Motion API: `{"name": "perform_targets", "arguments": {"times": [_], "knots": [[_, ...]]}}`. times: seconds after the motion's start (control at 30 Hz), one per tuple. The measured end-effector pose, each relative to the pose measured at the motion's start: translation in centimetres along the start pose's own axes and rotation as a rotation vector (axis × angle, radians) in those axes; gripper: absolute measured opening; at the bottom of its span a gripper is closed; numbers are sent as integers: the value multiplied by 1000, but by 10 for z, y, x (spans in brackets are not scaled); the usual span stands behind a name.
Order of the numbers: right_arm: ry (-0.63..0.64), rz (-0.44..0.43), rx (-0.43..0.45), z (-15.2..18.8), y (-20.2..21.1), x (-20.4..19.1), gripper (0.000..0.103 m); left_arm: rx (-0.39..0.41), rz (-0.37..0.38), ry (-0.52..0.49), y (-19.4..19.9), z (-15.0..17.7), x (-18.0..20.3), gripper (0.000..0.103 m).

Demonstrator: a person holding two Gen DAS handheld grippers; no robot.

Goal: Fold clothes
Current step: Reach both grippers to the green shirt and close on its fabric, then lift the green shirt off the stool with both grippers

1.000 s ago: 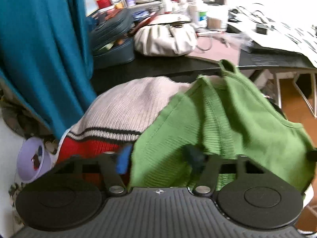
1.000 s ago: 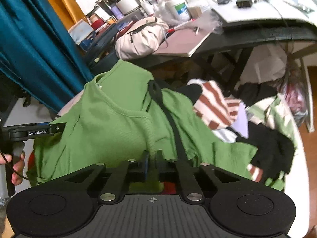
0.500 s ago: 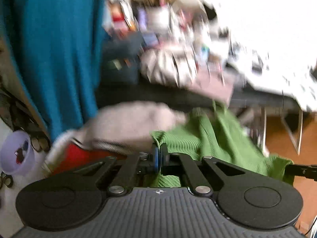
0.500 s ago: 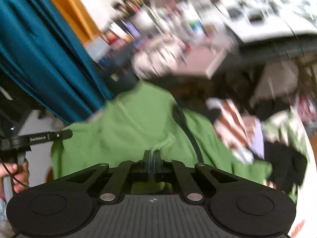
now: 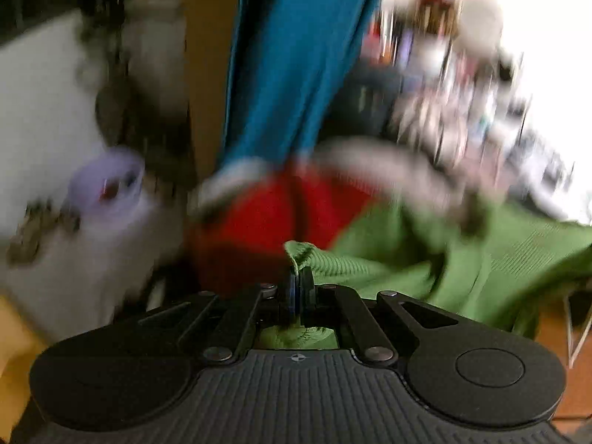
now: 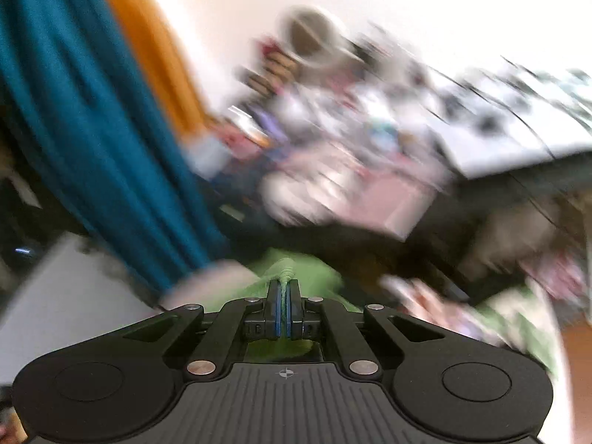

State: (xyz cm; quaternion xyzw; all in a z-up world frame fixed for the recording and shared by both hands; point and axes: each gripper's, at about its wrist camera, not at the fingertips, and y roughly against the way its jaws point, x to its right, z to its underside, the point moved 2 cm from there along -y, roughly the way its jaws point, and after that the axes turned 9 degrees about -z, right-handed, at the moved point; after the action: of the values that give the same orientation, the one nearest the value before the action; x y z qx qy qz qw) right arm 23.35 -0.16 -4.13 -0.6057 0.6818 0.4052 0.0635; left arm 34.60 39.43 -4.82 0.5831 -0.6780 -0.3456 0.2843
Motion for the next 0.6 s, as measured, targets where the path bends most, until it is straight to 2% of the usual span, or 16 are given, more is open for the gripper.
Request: {"name": "perform_targets", "arguments": {"times": [0.07, 0.1, 0.13, 0.2, 0.23, 0.27, 0.3, 0.37, 0.4, 0.43, 0.5, 0.53, 0.57, 0.6], "knots": [[-92, 88, -62, 22, -5, 36, 2, -35, -8, -77, -9, 10, 15, 8], [-123, 105, -78, 31, -7, 47, 2, -27, -15, -122, -11, 8, 25, 9], [-139, 92, -75, 35, -9, 49, 2, 0, -26, -162, -9, 1, 35, 15], [-172, 64, -71, 43, -13, 55, 2, 72, -8, -210, -4, -21, 55, 43], [-188, 50, -68, 47, -15, 57, 2, 101, 19, -226, -4, -32, 64, 78], [-204, 36, -66, 52, -16, 60, 2, 122, 60, -237, -6, -40, 73, 90], [-220, 23, -64, 56, -18, 63, 3, 135, 99, -251, -9, -49, 84, 90], [-252, -5, -59, 64, -22, 68, 8, 96, 139, -288, -26, -57, 108, 90], [-268, -19, -57, 68, -24, 71, 20, 57, 146, -302, -38, -60, 119, 90], [-284, -33, -54, 73, -25, 73, 37, 20, 153, -307, -50, -63, 128, 90], [-316, -60, -50, 81, -29, 79, 45, -53, 167, -295, -73, -62, 141, 89], [-332, -74, -47, 85, -31, 81, 46, -72, 168, -287, -78, -59, 144, 78], [-346, -84, -47, 88, -33, 83, 46, -81, 166, -277, -81, -55, 146, 55], [-357, -85, -53, 90, -38, 85, 47, -78, 160, -269, -82, -52, 147, 40]]}}
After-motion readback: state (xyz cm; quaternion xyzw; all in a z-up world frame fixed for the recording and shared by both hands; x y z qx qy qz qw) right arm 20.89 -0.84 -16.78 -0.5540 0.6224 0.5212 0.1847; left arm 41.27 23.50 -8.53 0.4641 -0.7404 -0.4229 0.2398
